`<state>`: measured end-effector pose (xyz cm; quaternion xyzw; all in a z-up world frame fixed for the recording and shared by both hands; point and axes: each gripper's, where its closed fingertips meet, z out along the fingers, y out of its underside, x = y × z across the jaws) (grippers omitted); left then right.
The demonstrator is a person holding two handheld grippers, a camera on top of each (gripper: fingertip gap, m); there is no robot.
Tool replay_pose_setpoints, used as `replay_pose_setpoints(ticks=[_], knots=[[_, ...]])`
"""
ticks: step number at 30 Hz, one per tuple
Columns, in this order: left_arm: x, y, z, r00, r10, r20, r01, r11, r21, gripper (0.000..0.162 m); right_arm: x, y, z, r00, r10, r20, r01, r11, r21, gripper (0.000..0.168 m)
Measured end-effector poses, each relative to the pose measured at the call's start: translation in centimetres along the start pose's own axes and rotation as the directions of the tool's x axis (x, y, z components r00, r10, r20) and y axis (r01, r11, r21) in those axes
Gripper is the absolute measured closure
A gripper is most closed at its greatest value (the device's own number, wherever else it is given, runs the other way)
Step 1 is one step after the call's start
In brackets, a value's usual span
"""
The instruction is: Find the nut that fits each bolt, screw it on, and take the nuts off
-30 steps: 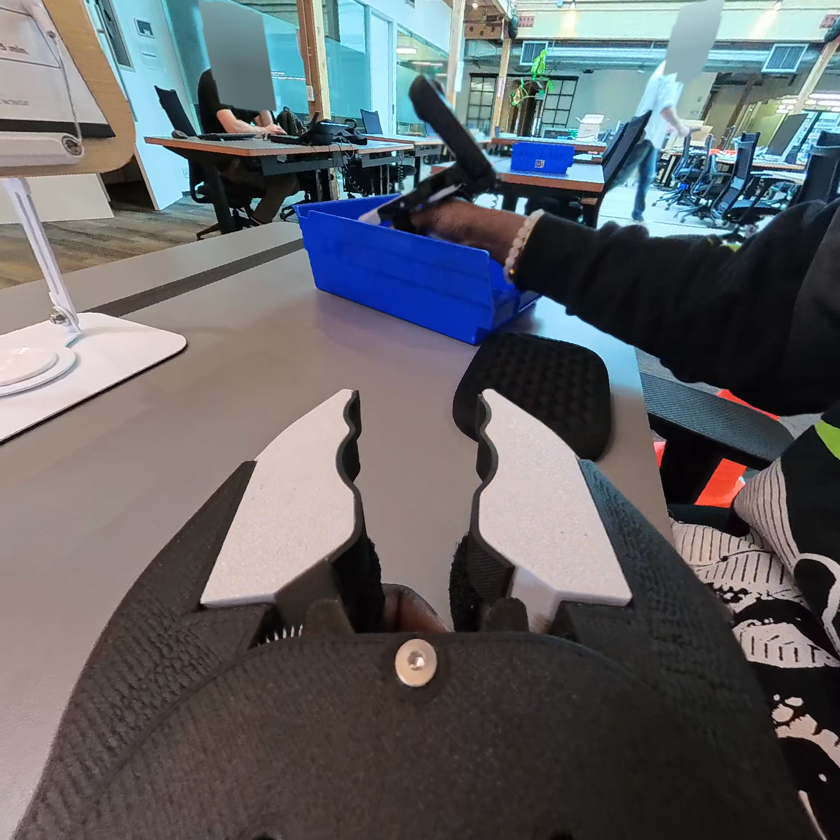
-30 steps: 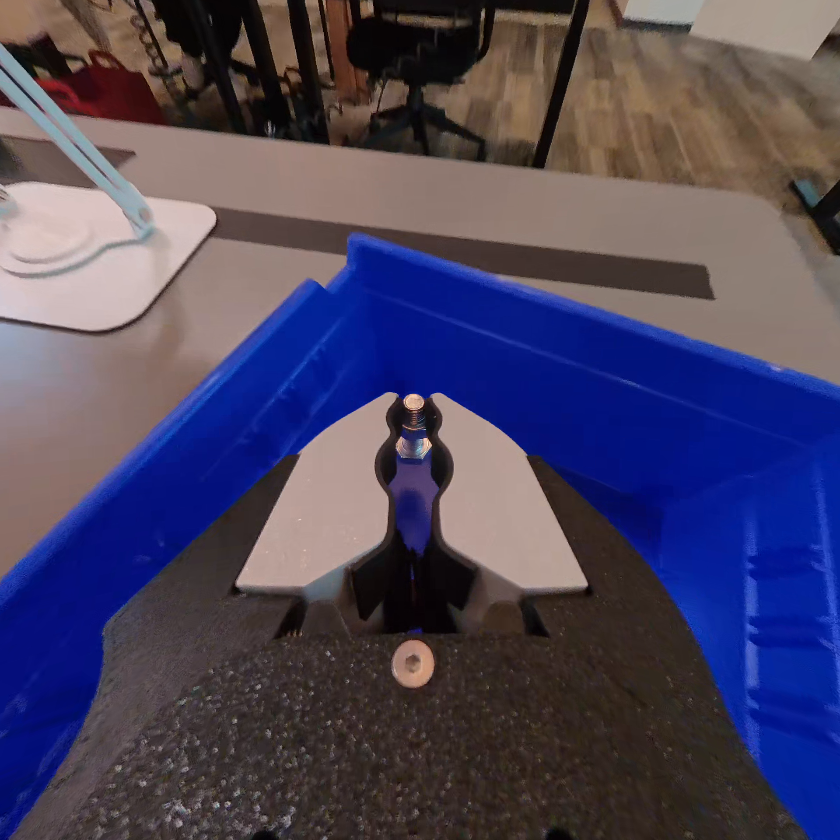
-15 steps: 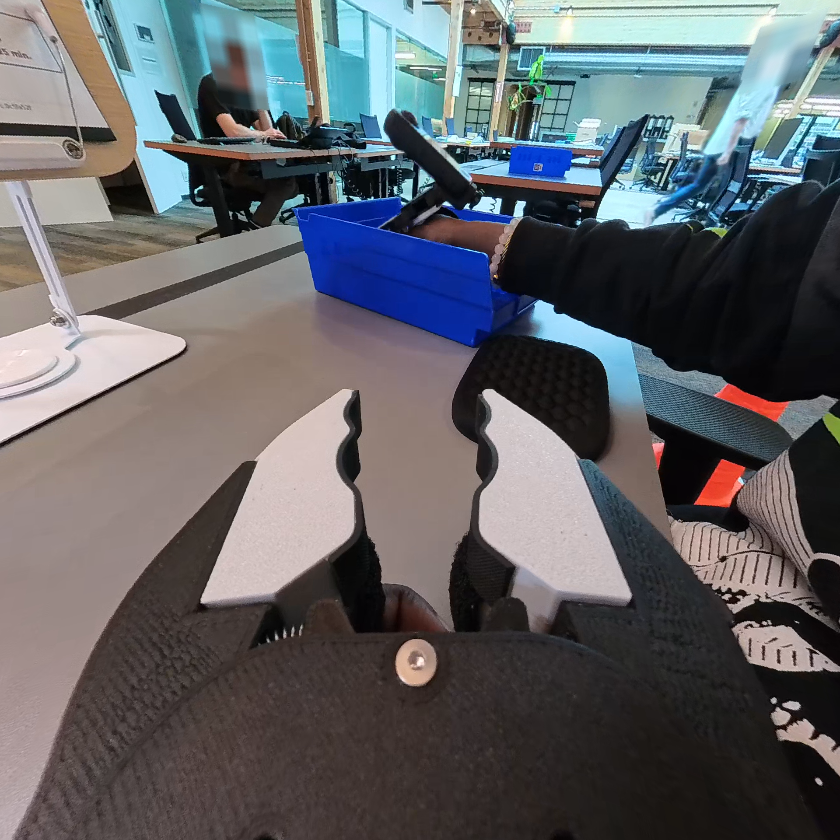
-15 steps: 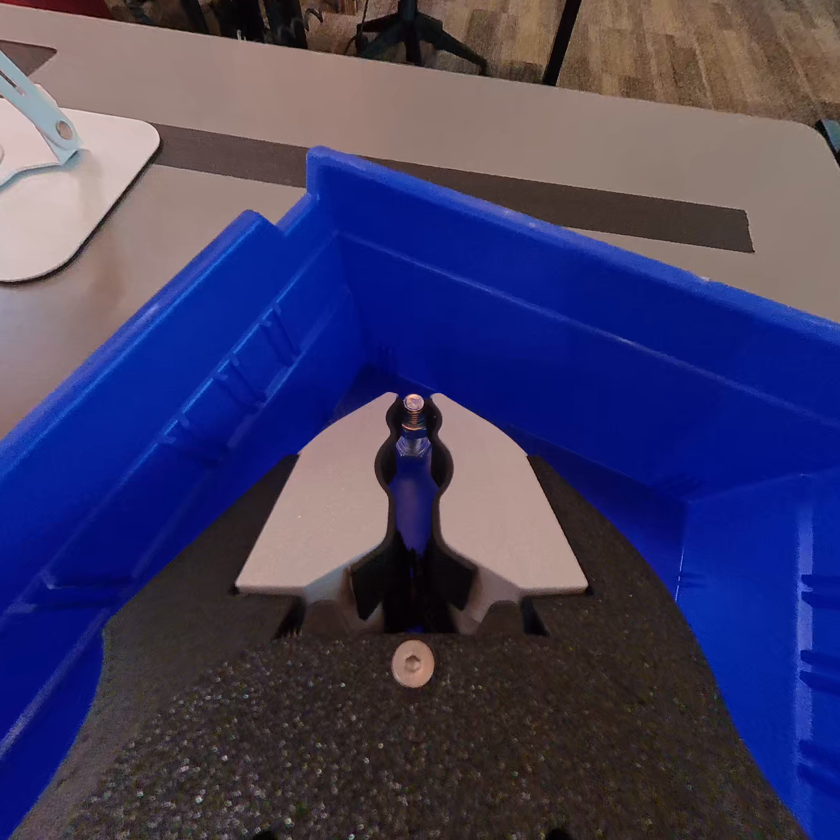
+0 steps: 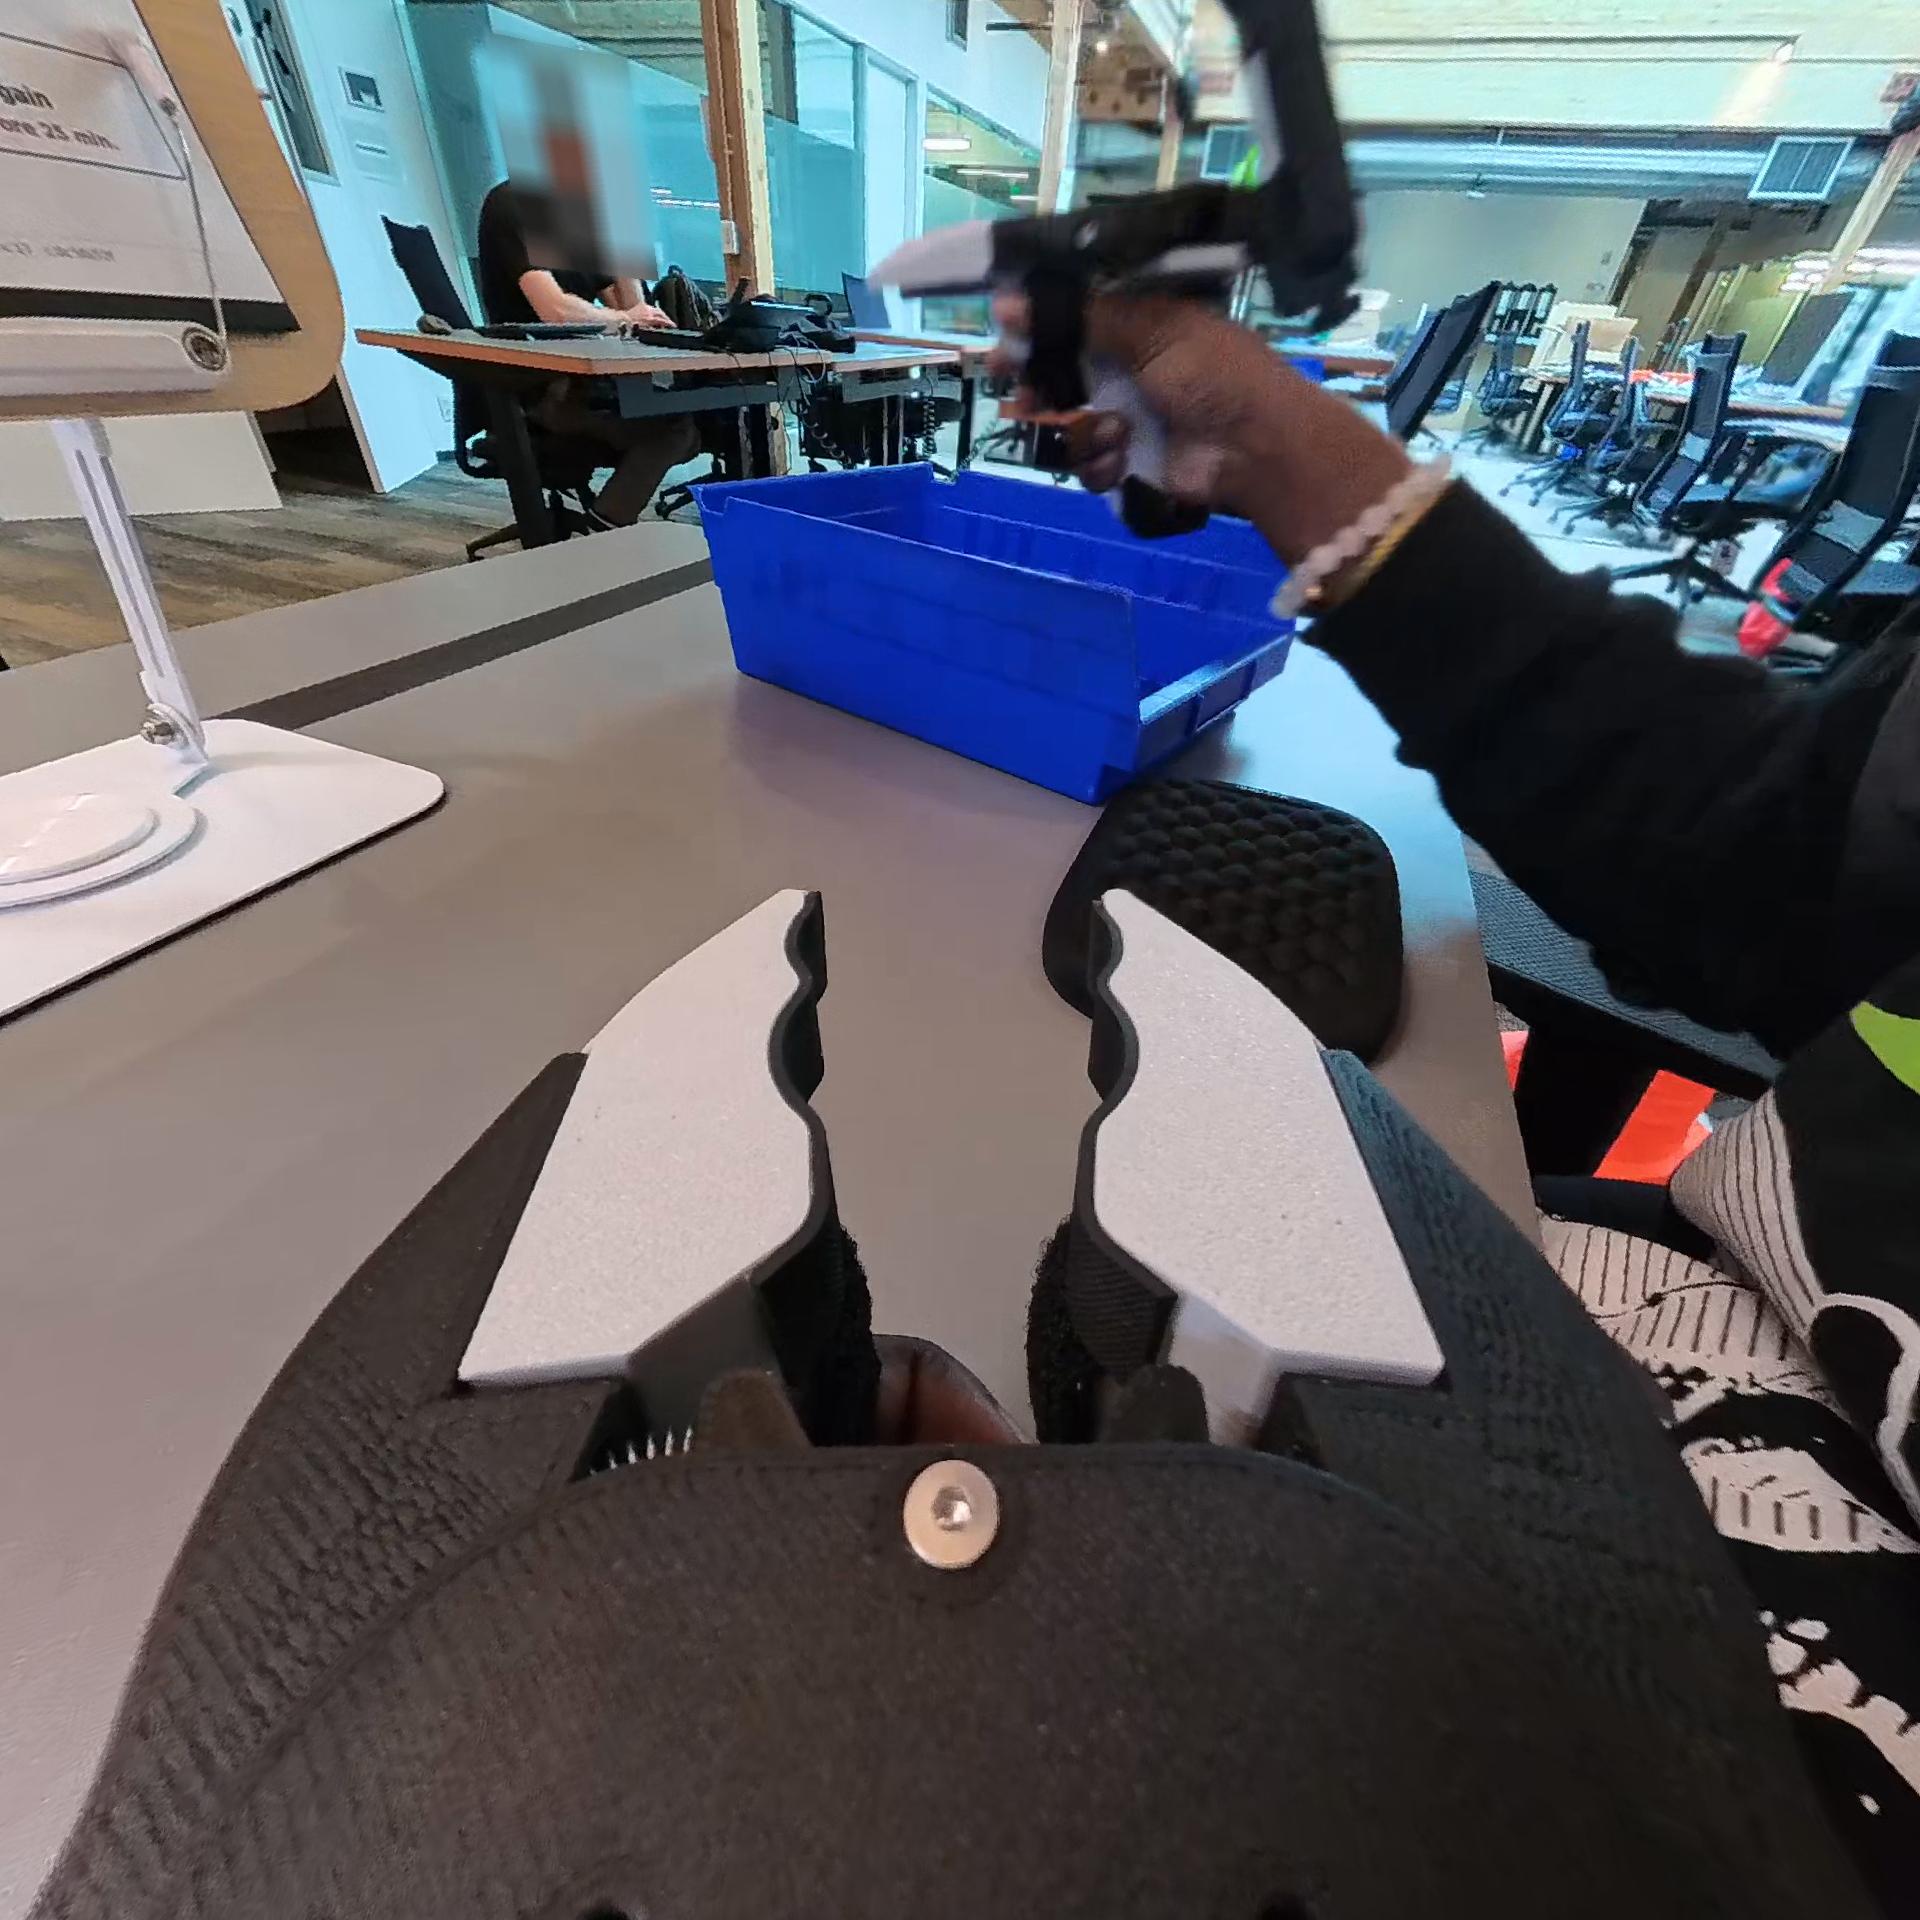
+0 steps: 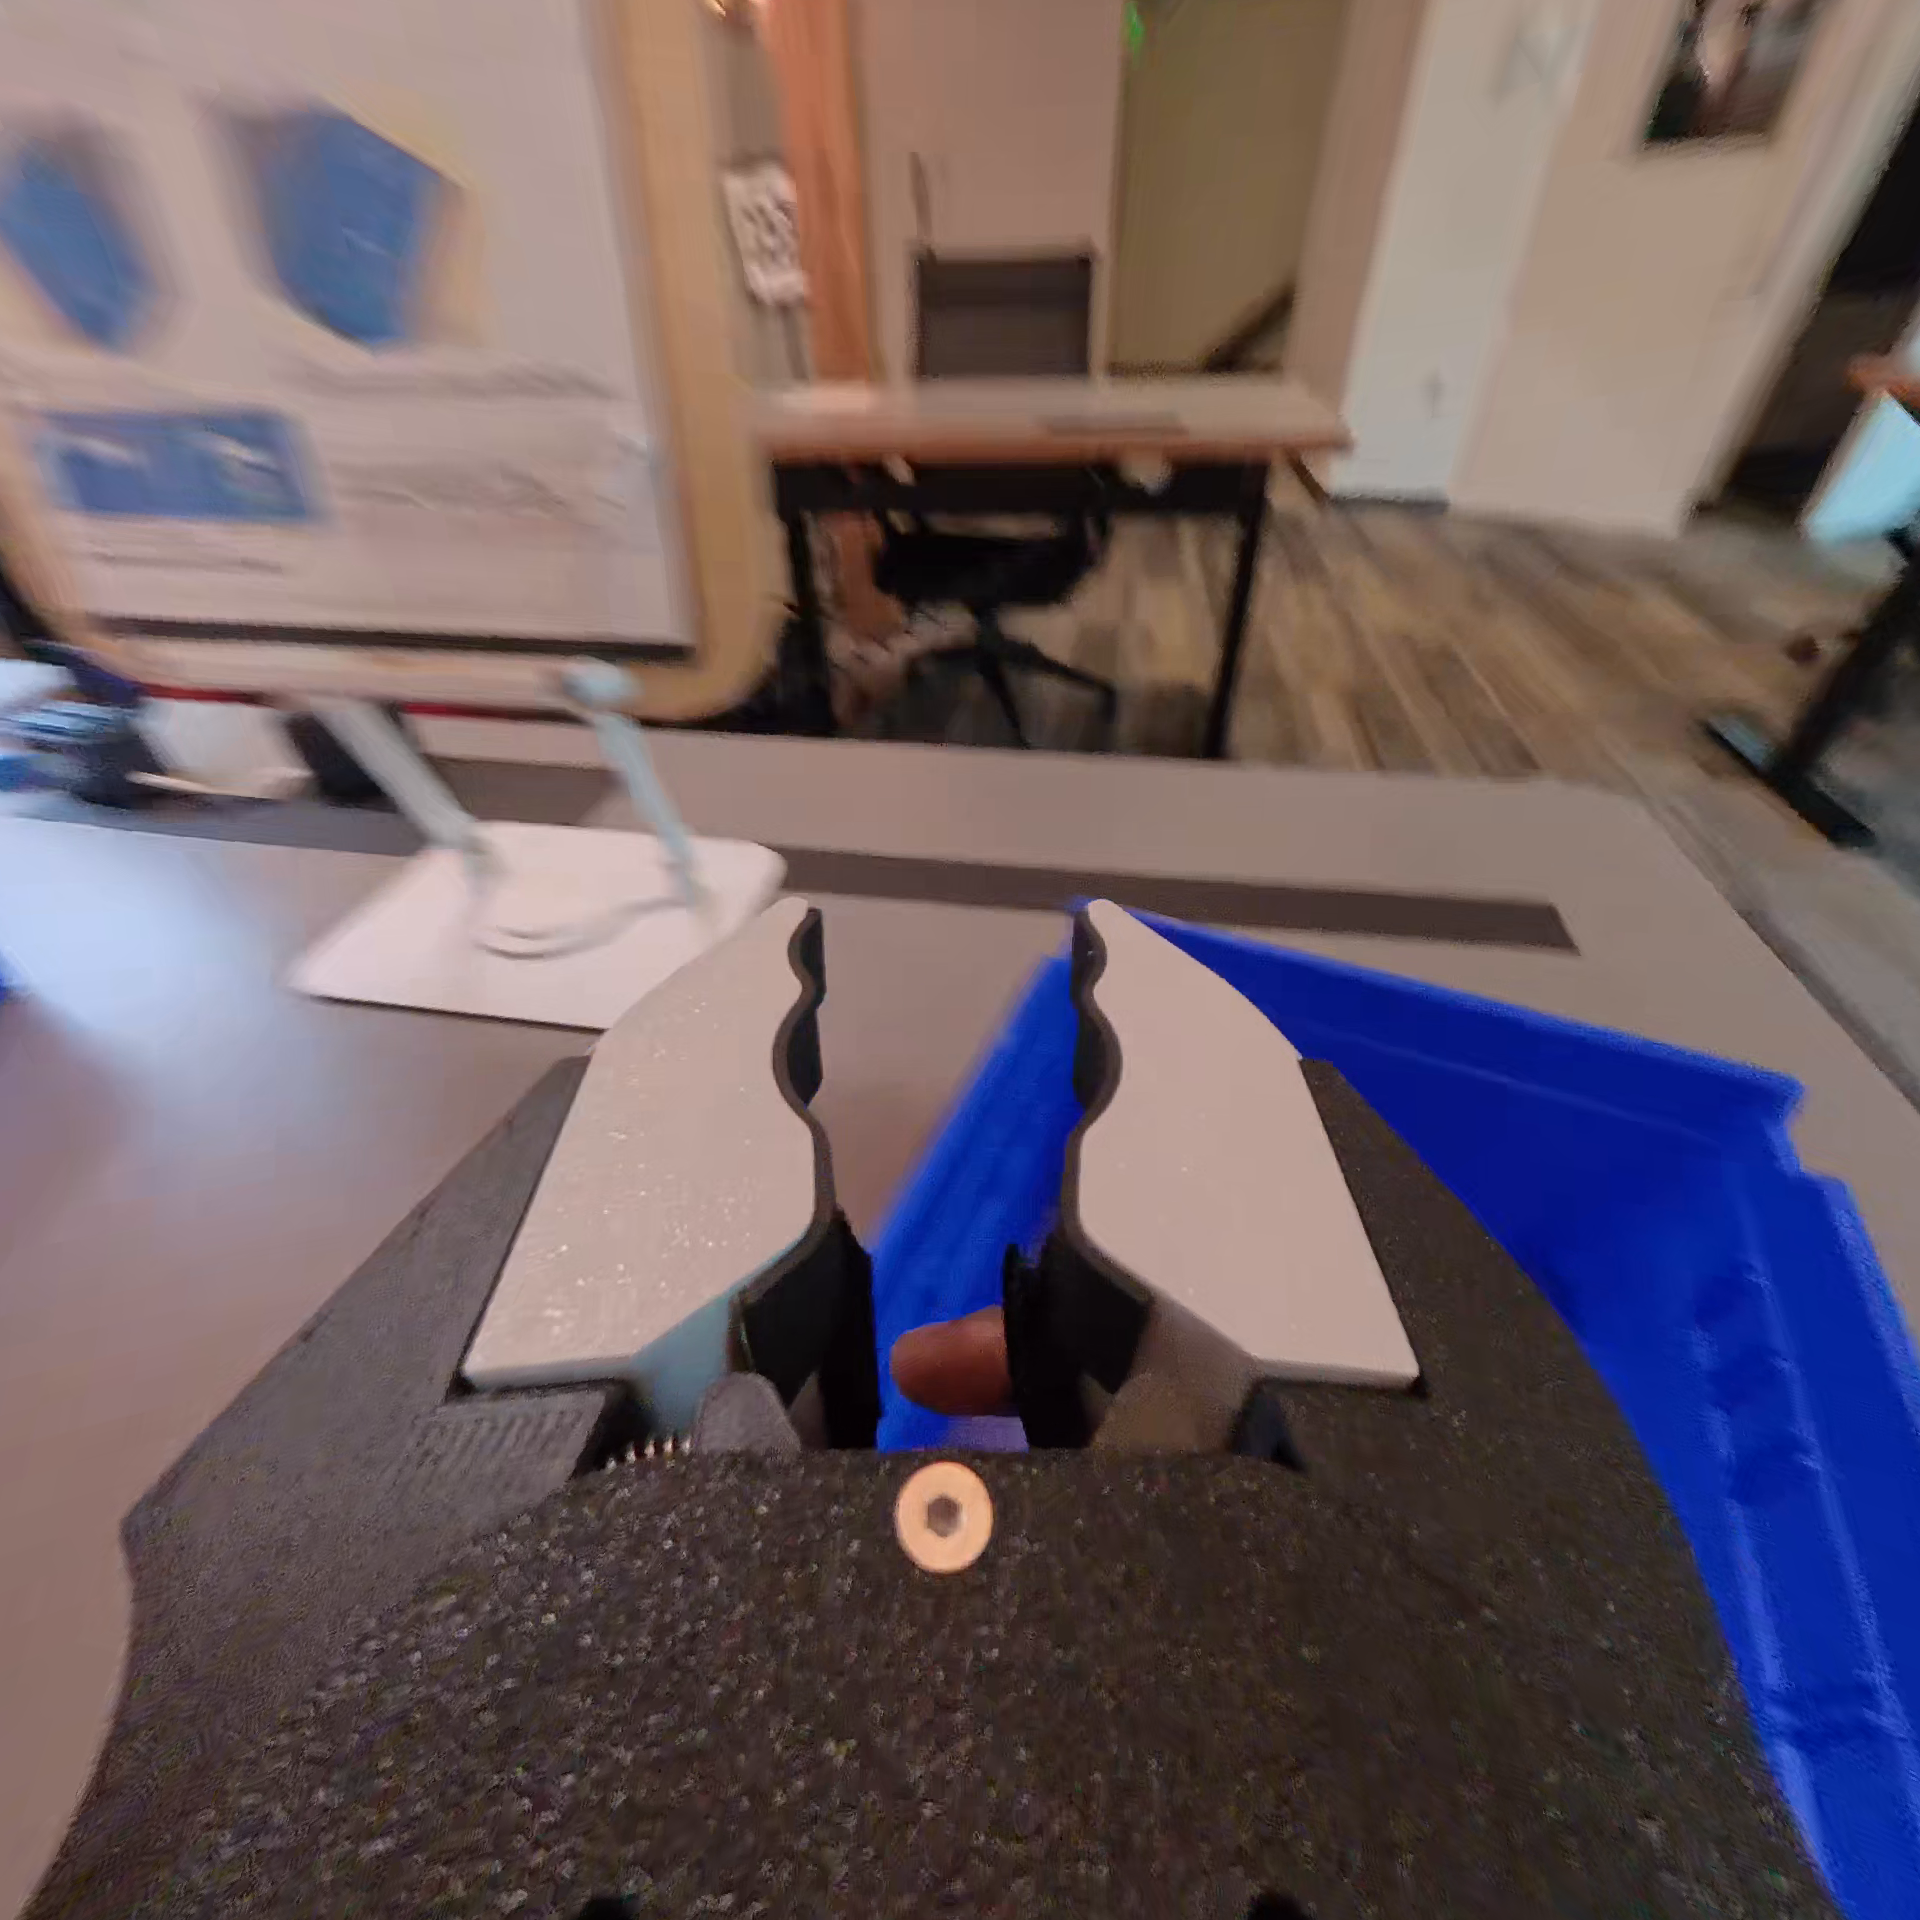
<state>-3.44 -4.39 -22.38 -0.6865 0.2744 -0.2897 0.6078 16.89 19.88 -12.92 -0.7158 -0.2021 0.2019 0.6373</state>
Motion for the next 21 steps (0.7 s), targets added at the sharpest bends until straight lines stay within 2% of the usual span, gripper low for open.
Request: replay_pose_setpoints(ticks=[3,7,9,11,13,17,19,21], knots=[[0.0,-0.2,-0.2,1.000,0.023,0.017,-0.023,1.000,0.000,0.114,-7.9,-0.6,-3.8,0.977,-0.059,0.207,0.048,0.997,0.058,0.118],[0.3,-1.2,-1.4,0.999,0.029,0.041,-0.029,1.000,0.005,0.114,-16.3,4.0,-7.4,0.870,-0.072,0.487,0.052,0.997,0.054,0.120],[0.4,-2.5,-2.9,0.998,-0.003,0.056,0.003,1.000,0.014,0.114,-18.5,7.2,-8.0,0.834,-0.046,0.549,0.043,0.999,0.019,0.122],[-0.2,-4.3,-5.1,0.994,-0.032,0.103,0.029,0.999,0.023,0.116,-19.1,9.9,-7.9,0.834,-0.028,0.551,0.043,0.999,-0.015,0.123],[-2.1,-6.0,-8.2,0.979,-0.019,0.203,0.019,1.000,0.003,0.121,-19.6,11.4,-7.8,0.831,-0.020,0.556,0.046,0.998,-0.033,0.125],[-9.4,-6.2,-16.2,0.874,0.095,0.477,0.024,0.971,-0.239,0.124,-20.5,11.4,-7.9,0.810,-0.074,0.581,0.097,0.995,-0.008,0.128],[-14.3,-4.7,-20.1,0.796,0.136,0.589,0.115,0.922,-0.369,0.127,-20.7,12.0,-7.7,0.807,-0.069,0.586,0.109,0.993,-0.033,0.128],[-18.5,-1.8,-22.8,0.752,0.138,0.645,0.262,0.835,-0.484,0.129,-20.7,12.1,-7.7,0.808,-0.072,0.584,0.115,0.993,-0.036,0.128]])
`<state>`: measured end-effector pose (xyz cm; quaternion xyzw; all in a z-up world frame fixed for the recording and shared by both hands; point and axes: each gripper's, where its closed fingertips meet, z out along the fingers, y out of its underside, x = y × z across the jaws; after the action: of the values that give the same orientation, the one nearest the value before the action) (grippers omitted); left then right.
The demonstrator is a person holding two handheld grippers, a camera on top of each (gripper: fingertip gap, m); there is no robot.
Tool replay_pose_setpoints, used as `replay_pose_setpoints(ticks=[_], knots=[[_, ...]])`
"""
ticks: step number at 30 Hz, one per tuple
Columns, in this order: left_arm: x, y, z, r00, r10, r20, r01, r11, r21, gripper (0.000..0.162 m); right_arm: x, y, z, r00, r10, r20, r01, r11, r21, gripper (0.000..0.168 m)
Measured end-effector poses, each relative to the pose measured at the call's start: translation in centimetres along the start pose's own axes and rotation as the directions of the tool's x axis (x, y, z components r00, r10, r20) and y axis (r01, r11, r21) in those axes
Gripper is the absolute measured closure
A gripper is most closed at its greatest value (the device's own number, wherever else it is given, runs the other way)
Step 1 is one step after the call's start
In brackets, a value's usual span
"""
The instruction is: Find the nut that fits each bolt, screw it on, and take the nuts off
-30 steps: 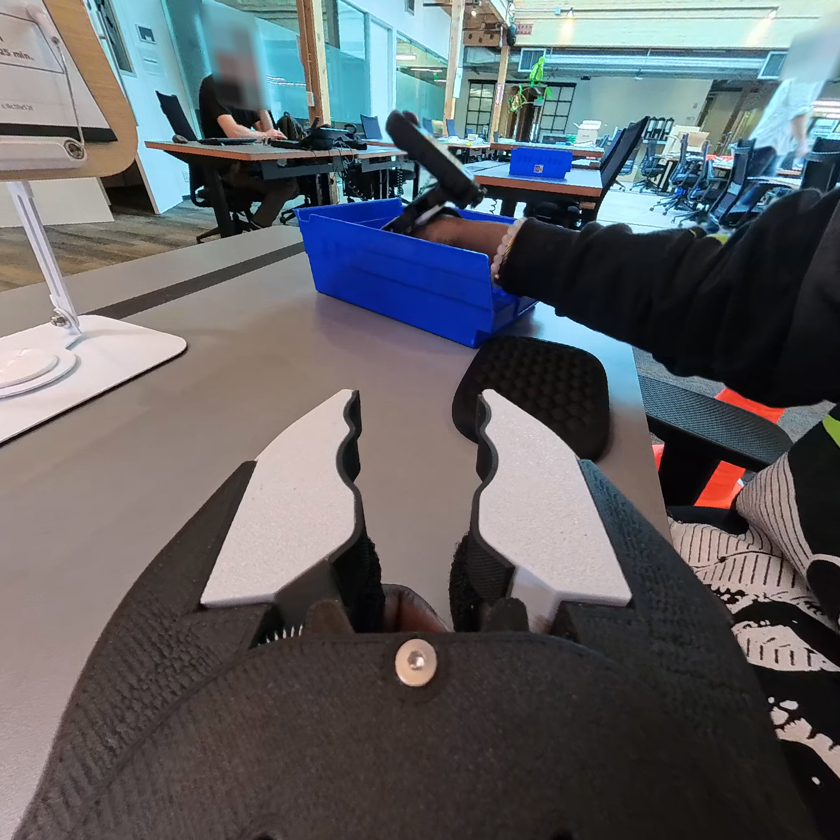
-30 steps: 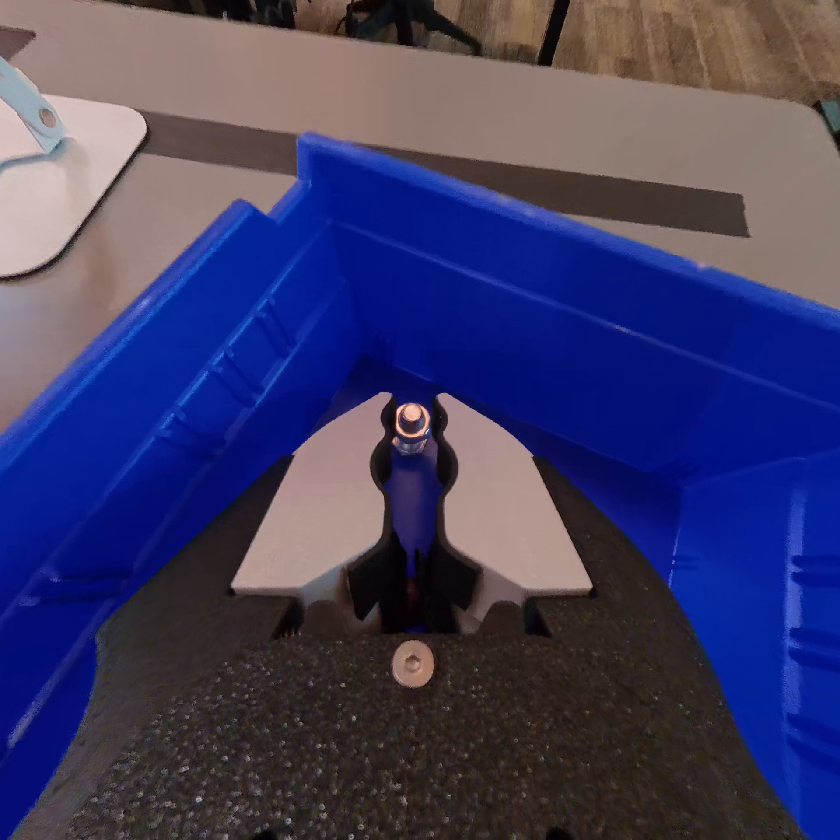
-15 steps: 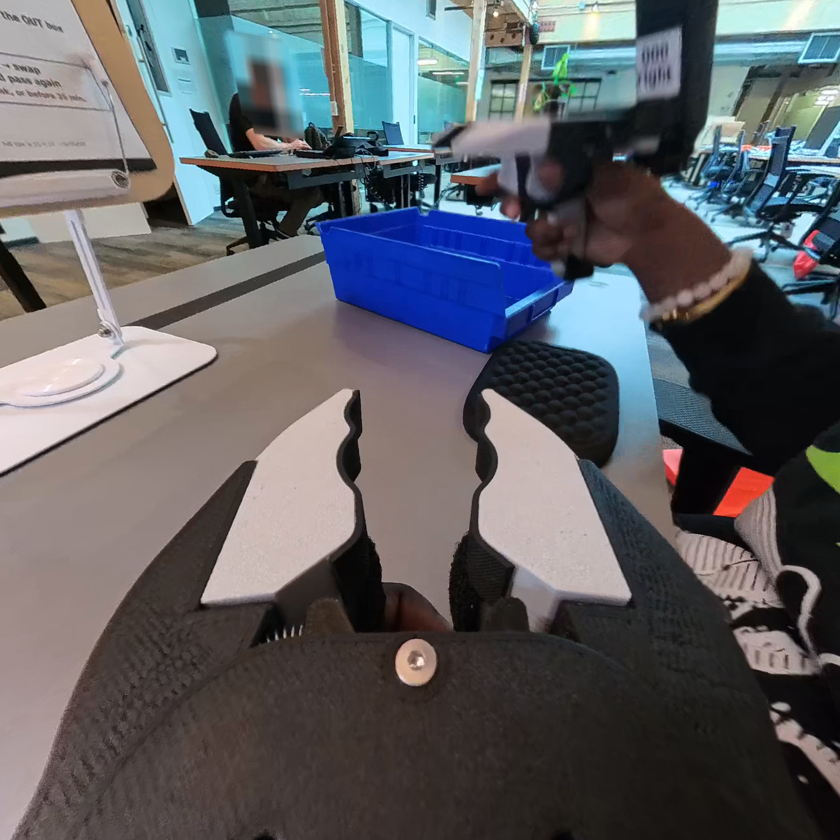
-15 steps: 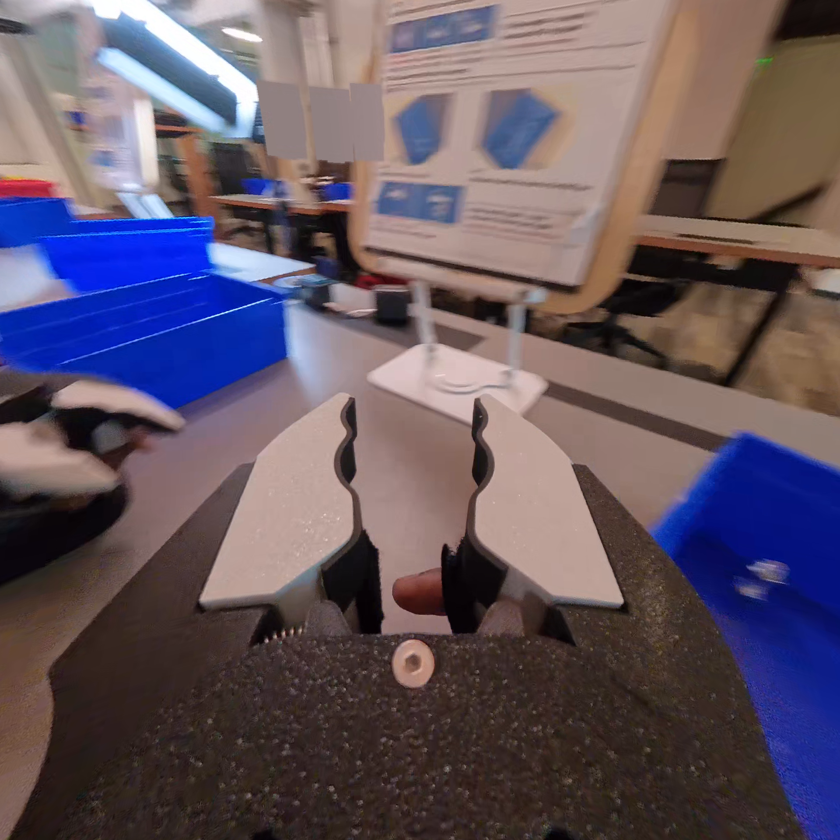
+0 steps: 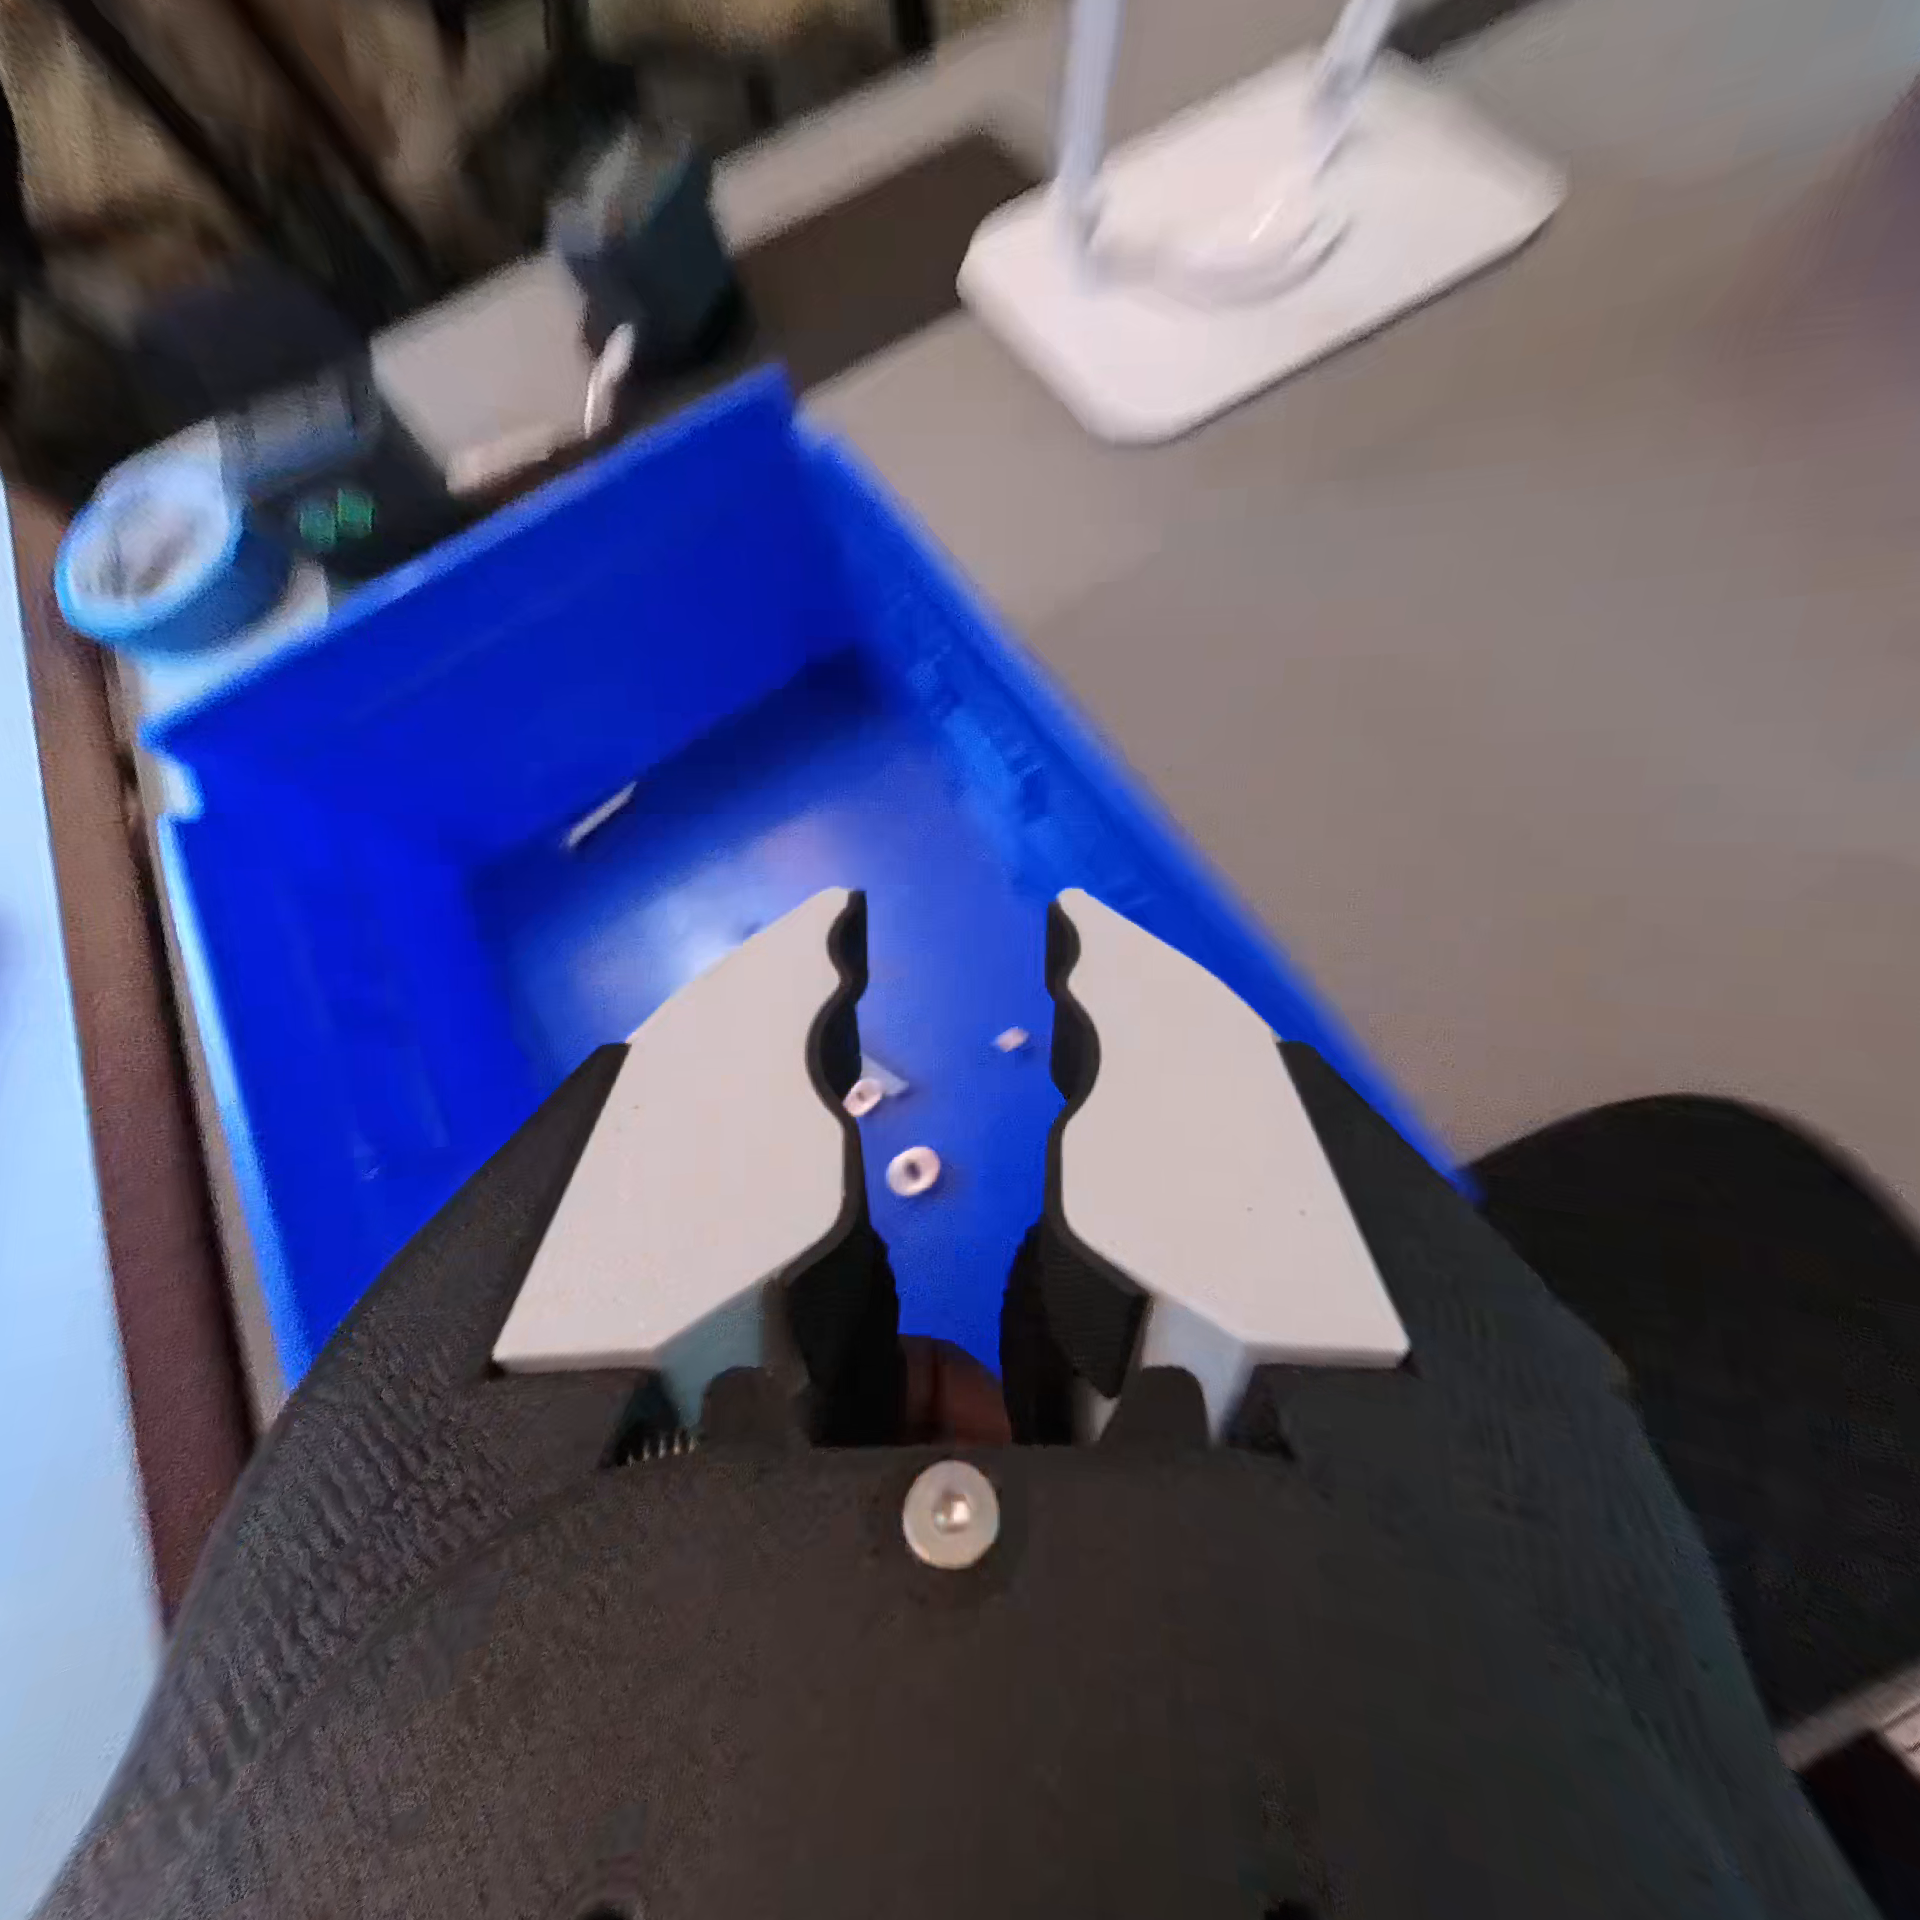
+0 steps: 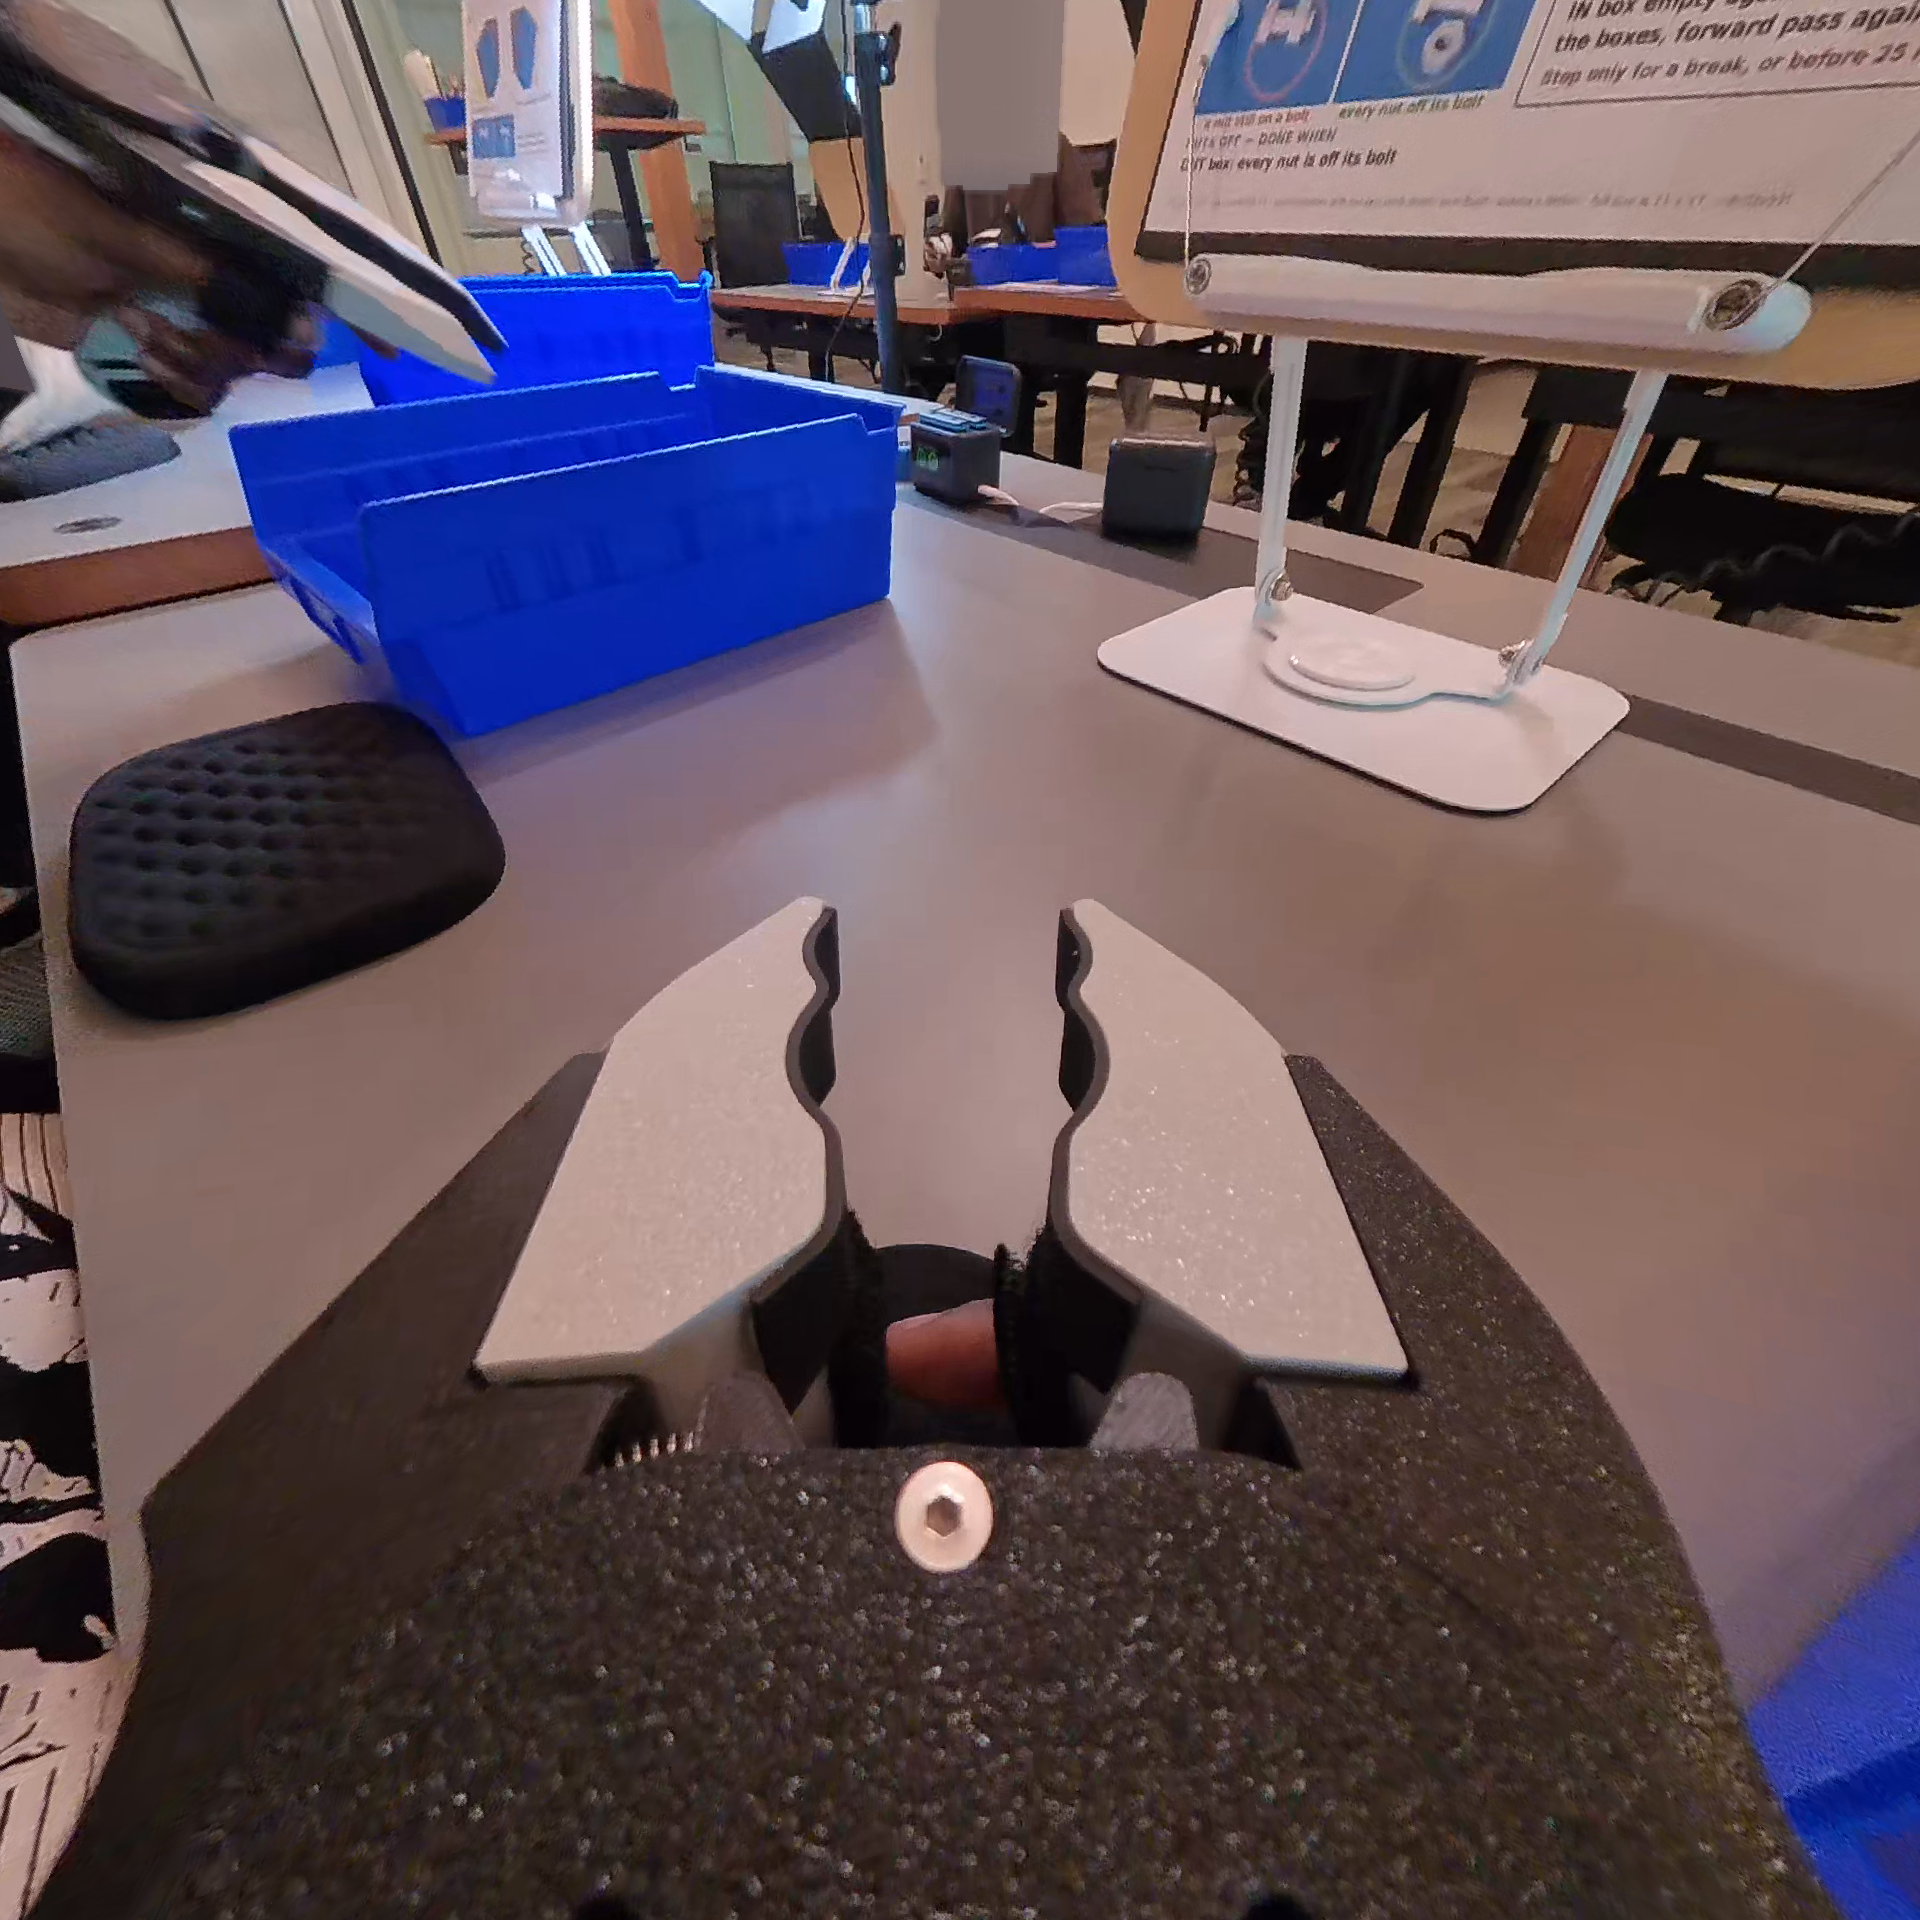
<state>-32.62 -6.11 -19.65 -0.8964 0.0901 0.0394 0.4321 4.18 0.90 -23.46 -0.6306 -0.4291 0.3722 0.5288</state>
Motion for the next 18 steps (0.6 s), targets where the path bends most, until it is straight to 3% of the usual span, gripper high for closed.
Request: replay_pose_setpoints(ticks=[4,6,11,15,18], knots=[[-4.6,4.5,5.0,0.999,-0.037,-0.005,0.034,0.955,-0.296,0.133,0.2,-0.1,-0.1,1.000,0.012,-0.011,-0.012,1.000,0.010,0.129],[-5.9,5.9,6.7,0.997,-0.079,-0.001,0.073,0.927,-0.367,0.137,0.3,0.0,-0.1,1.000,0.022,-0.009,-0.022,1.000,0.010,0.130],[-6.1,7.7,8.8,0.996,-0.086,-0.029,0.063,0.886,-0.458,0.140,0.6,0.1,0.0,0.999,0.051,-0.009,-0.051,0.999,0.005,0.130],[-5.4,7.2,9.3,0.989,-0.125,-0.078,0.080,0.900,-0.428,0.139,0.8,0.1,-0.1,0.998,0.061,-0.012,-0.061,0.998,0.008,0.130],[-7.6,8.2,8.7,0.996,-0.078,0.034,0.084,0.871,-0.484,0.136,0.8,0.1,-0.1,0.998,0.062,-0.013,-0.062,0.998,0.007,0.130]])
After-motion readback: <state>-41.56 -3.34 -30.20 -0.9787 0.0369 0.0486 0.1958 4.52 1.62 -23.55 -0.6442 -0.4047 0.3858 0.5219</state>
